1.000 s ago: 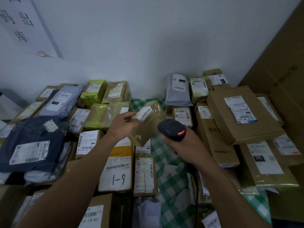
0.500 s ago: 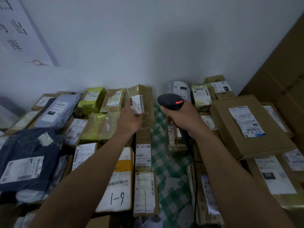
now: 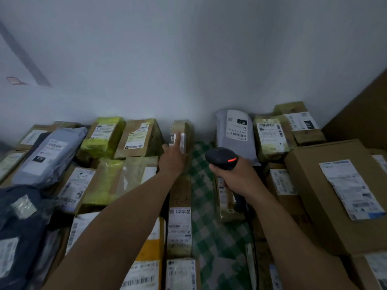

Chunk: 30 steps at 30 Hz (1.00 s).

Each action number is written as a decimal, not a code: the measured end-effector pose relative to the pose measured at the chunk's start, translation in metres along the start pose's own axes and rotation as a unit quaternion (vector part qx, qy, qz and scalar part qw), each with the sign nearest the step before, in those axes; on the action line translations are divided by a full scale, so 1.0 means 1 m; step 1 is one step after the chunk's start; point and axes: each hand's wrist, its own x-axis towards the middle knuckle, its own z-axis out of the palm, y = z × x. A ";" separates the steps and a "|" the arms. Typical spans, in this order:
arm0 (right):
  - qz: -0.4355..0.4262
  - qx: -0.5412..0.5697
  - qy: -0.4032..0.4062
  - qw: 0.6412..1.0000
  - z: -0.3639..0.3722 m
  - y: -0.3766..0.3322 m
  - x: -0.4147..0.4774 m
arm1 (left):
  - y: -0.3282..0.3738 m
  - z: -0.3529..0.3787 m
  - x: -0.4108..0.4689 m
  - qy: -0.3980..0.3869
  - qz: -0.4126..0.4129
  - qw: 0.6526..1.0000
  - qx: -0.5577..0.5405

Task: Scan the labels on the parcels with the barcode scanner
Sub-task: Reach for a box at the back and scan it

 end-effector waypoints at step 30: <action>0.011 -0.003 -0.006 1.000 0.003 0.030 0.025 | -0.022 0.067 0.041 -0.181 0.039 0.967 0.176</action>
